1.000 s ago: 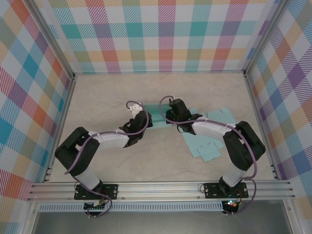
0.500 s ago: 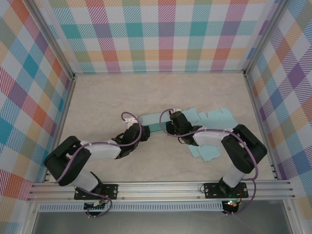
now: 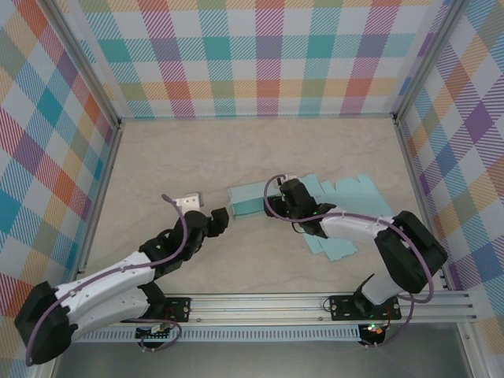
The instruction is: Fold the paper box
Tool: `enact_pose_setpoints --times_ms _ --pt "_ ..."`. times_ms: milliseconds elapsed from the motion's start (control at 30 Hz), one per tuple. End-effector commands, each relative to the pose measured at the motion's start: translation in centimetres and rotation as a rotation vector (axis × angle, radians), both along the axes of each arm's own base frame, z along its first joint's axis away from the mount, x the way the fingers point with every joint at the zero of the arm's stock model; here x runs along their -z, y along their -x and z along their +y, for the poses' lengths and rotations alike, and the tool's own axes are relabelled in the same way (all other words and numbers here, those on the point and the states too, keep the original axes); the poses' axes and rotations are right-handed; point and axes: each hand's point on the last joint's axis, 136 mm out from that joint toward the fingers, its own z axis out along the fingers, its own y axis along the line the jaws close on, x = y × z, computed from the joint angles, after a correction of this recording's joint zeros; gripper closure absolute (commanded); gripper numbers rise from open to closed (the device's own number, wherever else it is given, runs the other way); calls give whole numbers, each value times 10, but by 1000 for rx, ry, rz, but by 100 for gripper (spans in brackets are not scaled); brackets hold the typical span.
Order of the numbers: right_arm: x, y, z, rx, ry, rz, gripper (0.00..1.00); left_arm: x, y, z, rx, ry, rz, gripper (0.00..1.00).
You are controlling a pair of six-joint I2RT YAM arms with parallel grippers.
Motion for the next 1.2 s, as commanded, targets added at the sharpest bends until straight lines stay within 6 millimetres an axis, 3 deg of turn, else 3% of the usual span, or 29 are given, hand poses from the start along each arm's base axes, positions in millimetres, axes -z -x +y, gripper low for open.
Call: enact_pose_setpoints --times_ms 0,100,167,233,400,533,667,833,967,1167 --pt "-8 18 -6 -17 -14 33 26 -1 13 25 -58 -47 15 17" --pt "-27 27 -14 -13 -31 18 17 -25 13 33 -82 -24 -35 11" --pt "-45 32 -22 -2 -42 -6 11 -43 10 35 -98 -12 -73 1" --pt "-64 33 -28 11 -40 -34 0 -53 7 36 -99 -53 -78 0" --pt "-102 21 -37 53 20 -40 0 -81 -15 25 -92 -194 -68 0" --pt "-106 -1 -31 66 72 -1 0 -87 -44 14 -102 -310 -31 0" --pt "-99 -26 -22 74 79 54 0 -72 -76 -5 -77 -316 12 0" --pt "-69 -43 -11 58 87 172 3 -31 -105 -21 -50 -249 118 0" --pt "-41 -45 -8 46 76 255 9 2 -114 -32 -31 -219 190 1" --pt "-14 -39 -7 40 63 325 11 30 -117 -38 -15 -224 258 2"
